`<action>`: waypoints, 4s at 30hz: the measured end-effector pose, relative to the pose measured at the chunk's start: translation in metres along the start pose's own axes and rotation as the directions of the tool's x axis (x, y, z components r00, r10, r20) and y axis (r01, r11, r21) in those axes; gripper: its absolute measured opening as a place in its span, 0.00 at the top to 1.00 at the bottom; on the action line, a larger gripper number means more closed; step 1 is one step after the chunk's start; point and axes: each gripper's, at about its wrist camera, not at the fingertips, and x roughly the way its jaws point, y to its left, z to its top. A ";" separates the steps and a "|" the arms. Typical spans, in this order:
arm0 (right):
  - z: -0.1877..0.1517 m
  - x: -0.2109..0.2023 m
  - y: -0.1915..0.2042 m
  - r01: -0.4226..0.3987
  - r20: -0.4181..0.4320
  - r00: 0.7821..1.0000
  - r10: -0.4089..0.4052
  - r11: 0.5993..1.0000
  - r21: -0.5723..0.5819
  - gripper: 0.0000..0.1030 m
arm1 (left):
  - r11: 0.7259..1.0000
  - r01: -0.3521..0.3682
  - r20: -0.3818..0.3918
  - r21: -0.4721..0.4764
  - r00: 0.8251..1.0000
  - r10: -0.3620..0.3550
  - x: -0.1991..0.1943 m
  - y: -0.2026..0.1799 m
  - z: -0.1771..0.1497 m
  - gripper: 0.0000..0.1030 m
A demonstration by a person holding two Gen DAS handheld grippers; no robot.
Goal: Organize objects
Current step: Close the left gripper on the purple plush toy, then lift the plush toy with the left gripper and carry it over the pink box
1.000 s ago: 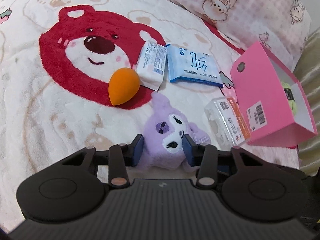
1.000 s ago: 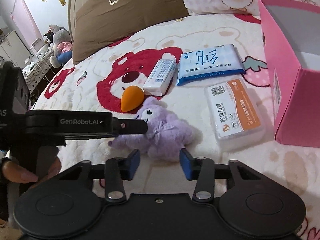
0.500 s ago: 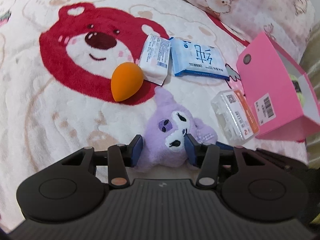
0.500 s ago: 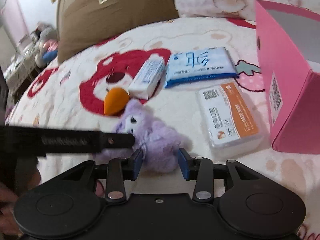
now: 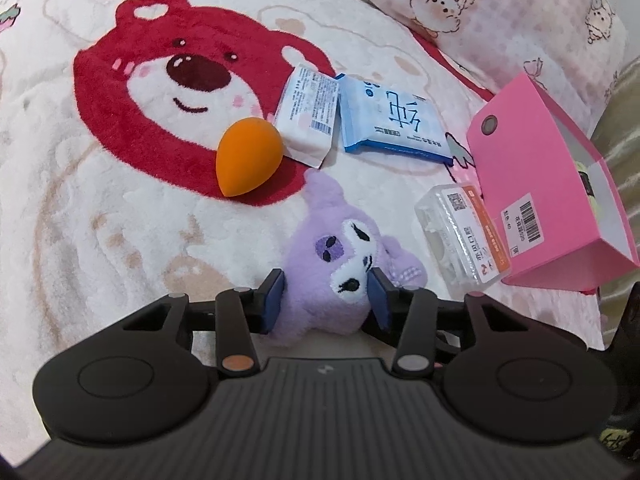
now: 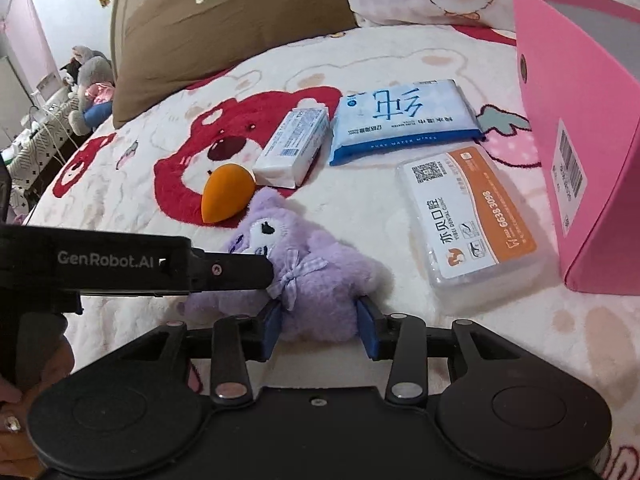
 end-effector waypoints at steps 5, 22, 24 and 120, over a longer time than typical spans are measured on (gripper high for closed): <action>-0.002 -0.004 0.008 0.020 0.018 1.000 -0.019 0.997 -0.068 0.59 | 0.996 -0.046 0.032 0.070 0.999 0.044 -0.004 -0.016 -0.009 0.60; -0.006 -0.033 0.028 0.087 0.036 0.996 -0.080 0.968 -0.237 0.60 | 0.996 -0.021 0.023 0.091 1.000 0.019 -0.026 -0.030 -0.021 0.60; -0.007 -0.037 0.028 0.071 0.029 0.997 -0.066 0.968 -0.239 0.58 | 0.995 -0.020 0.023 0.100 1.000 0.018 -0.029 -0.031 -0.023 0.60; 0.115 -0.219 -0.119 0.109 0.076 0.993 -0.085 0.900 -0.423 0.56 | 0.966 0.148 -0.112 0.211 0.986 -0.126 -0.044 -0.292 0.071 0.60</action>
